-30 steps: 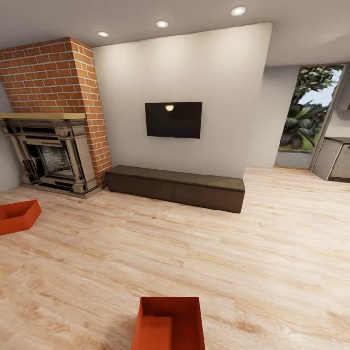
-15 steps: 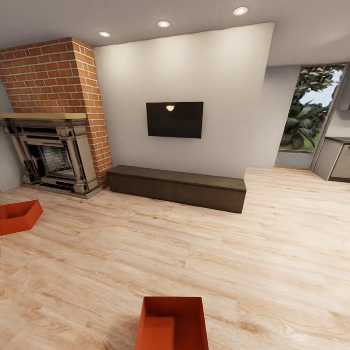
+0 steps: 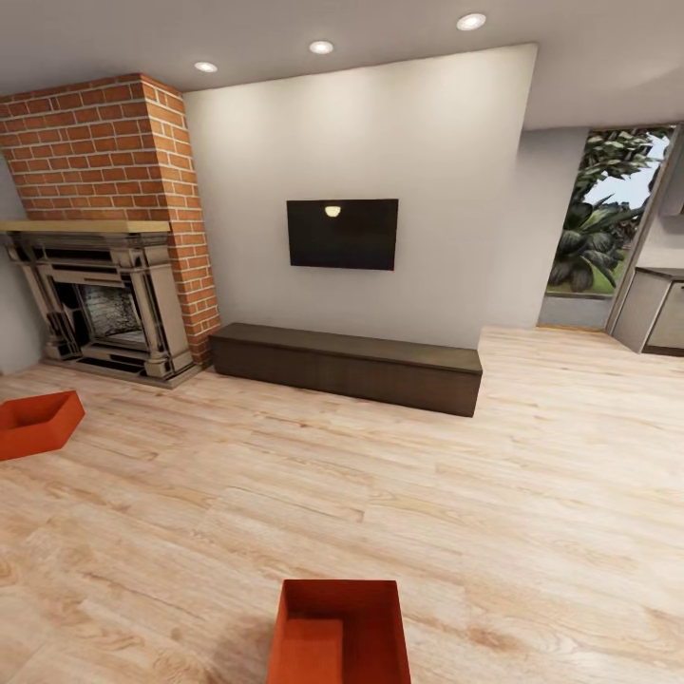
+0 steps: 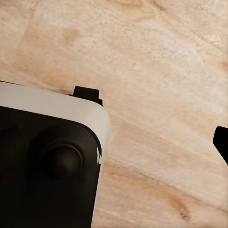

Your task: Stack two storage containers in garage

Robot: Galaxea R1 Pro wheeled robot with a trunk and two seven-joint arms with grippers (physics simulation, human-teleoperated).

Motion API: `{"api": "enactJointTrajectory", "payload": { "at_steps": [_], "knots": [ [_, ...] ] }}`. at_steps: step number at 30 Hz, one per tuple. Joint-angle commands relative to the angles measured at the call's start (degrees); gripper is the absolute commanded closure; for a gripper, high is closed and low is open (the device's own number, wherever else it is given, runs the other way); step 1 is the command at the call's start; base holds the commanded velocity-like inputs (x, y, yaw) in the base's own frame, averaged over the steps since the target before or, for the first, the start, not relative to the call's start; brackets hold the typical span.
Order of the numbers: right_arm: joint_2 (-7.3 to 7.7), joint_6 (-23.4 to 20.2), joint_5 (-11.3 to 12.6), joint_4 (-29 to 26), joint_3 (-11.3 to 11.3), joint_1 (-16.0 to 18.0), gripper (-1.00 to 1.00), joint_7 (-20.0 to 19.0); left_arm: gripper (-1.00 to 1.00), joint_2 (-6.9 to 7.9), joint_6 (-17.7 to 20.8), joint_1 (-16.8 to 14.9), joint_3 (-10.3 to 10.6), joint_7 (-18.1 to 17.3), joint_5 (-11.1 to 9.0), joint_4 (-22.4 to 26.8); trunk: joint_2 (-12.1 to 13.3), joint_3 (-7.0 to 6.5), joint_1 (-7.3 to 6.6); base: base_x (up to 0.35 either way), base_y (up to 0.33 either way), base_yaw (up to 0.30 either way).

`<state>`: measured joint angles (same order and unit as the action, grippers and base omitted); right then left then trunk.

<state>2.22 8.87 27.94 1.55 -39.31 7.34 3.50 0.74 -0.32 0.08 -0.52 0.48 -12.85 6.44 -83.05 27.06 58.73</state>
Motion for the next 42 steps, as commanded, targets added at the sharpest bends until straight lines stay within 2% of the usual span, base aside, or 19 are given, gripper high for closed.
{"api": "enactJointTrajectory", "payload": {
  "at_steps": [1, 19, 22, 42],
  "knots": [
    [-0.03, 0.3, 0.5, 0.2, -0.5, 0.0, -1.0, 0.0, -1.0, -0.01, 0.0, 0.0, 0.0, 0.0, -0.3, 0.1, 0.0, 0.05, 0.0, 0.0, 0.0, 0.0],
    [-0.19, 0.3, 0.5, 0.2, -0.4, 0.0, -1.0, 0.2, -1.0, 0.1, 0.0, 0.0, 0.0, 0.0, -0.3, 0.1, 0.0, 0.1, 0.0, 0.0, 0.0, 0.0],
    [-0.14, 0.2, 0.6, 0.1, -0.5, 0.0, -1.0, 0.2, -1.0, 0.1, 0.0, 0.0, 0.5, 0.0, 0.2, 0.0, 0.0, 0.33, 0.0, 0.0, 0.0, 0.0],
    [-0.14, 0.3, 0.5, 0.1, -0.5, 0.0, -1.0, 0.1, -1.0, 0.36, 0.0, 0.0, 0.7, 0.0, 0.4, -0.3, 0.0, 2.13, 0.0, 0.0, 0.0, 0.0]
  ]
}}
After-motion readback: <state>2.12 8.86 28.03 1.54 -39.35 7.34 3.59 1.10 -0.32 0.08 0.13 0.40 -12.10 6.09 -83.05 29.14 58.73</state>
